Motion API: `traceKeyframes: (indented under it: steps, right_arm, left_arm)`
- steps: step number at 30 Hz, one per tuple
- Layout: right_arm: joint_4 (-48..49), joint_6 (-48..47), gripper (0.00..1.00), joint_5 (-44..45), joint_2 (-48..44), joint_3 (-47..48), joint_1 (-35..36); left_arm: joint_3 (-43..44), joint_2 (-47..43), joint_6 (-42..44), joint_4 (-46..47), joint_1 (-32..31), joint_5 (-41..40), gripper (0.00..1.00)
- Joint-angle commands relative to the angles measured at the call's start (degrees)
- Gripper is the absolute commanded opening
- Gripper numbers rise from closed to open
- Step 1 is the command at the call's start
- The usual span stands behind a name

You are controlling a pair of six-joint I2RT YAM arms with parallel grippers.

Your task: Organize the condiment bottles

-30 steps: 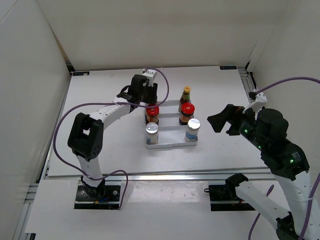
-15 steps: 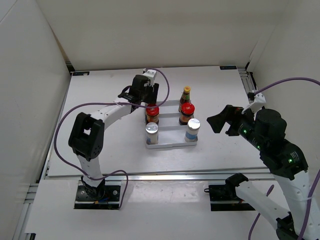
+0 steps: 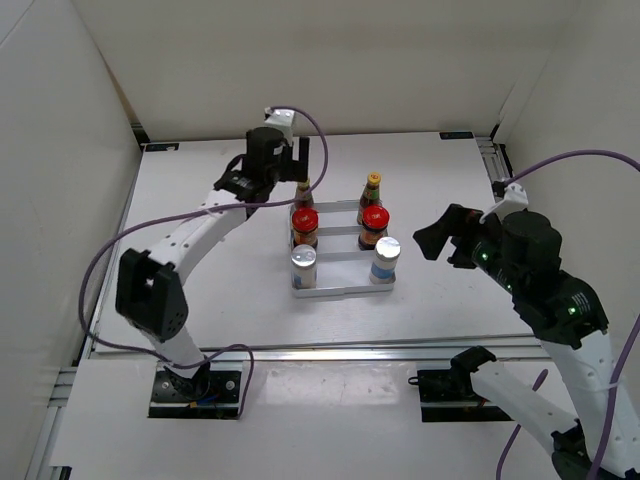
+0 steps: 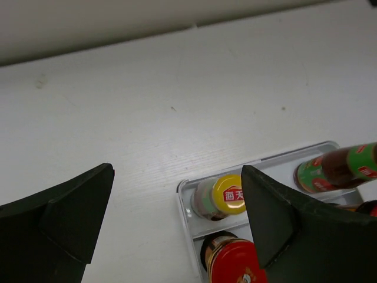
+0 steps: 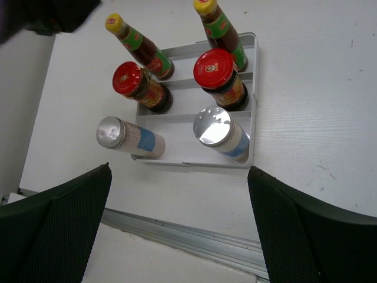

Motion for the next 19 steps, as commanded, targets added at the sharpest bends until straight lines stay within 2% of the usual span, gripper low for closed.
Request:
traceKeyframes:
  steps: [1,2,5,6,9,12,13,19]
  right_arm:
    - [-1.29,2.47,0.99,2.17,1.75,-0.58,-0.04]
    - [-1.29,2.47,0.99,2.17,1.75,-0.58,-0.04]
    - [0.54,2.47,0.99,1.03,1.75,-1.81,-0.04]
    - [1.07,2.47,0.99,1.03,0.96,-2.95,-0.04]
    - [2.4,2.47,0.99,1.03,0.34,-4.19,-0.04]
    - [2.4,3.0,0.99,1.03,0.34,-5.5,-0.04]
    - [2.4,3.0,0.99,1.03,0.34,-5.51,-0.04]
    - [3.45,4.05,0.99,2.09,-2.81,-8.84,-0.04]
  left_arm:
    - [2.21,-14.41,-0.7,-1.76,-0.21,-7.81,1.0]
    - [1.41,-14.45,0.08,-1.77,-0.21,-8.34,1.0]
    - [-5.78,-24.36,-0.08,-2.39,-0.21,-10.64,1.0]
    - [-10.76,-30.13,-1.22,-2.39,0.32,-10.64,1.0]
    - [-18.34,-40.33,-1.23,-3.61,0.85,-10.11,1.0]
    - [-29.68,-47.57,-2.55,-4.23,0.85,-13.44,1.0]
    - [-34.93,-52.38,-4.72,-4.23,0.85,-14.84,1.0]
    - [-51.21,-68.65,0.35,3.49,1.38,-11.86,1.0]
